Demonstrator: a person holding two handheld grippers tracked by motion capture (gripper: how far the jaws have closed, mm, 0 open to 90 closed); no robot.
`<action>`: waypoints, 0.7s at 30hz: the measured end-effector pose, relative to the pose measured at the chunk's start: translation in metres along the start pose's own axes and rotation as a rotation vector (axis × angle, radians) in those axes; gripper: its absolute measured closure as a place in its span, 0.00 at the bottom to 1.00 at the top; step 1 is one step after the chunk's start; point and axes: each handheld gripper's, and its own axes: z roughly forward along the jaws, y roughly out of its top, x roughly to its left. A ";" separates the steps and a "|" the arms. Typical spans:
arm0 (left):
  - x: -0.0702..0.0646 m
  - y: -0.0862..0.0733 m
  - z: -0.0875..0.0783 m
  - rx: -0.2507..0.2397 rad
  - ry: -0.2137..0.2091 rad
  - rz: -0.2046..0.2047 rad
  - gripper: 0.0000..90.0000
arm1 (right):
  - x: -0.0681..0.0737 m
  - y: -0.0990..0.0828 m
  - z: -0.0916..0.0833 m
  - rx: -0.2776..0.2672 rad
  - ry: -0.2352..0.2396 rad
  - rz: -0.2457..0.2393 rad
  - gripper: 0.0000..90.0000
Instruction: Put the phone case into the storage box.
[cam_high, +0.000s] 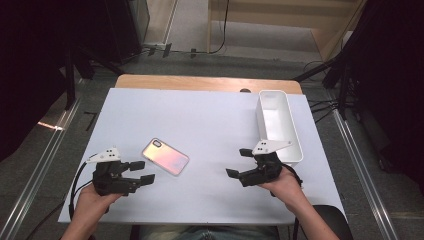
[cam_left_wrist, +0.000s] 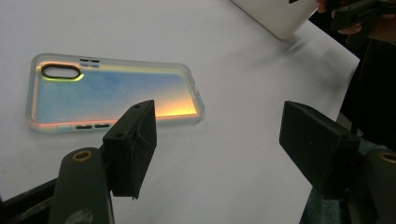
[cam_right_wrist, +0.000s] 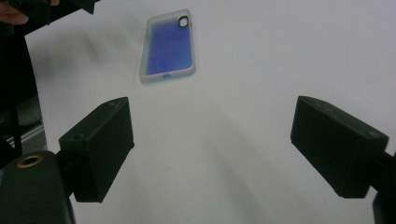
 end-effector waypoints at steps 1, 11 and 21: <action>0.000 0.000 0.000 -0.002 0.002 -0.001 0.30 | 0.000 0.002 0.001 -0.004 -0.001 0.004 0.13; 0.002 0.002 0.002 0.002 -0.004 0.002 0.30 | -0.003 0.015 0.011 -0.008 0.002 -0.001 0.13; 0.003 0.004 0.003 -0.005 -0.003 -0.003 0.30 | 0.000 0.030 0.025 -0.001 0.011 -0.001 0.13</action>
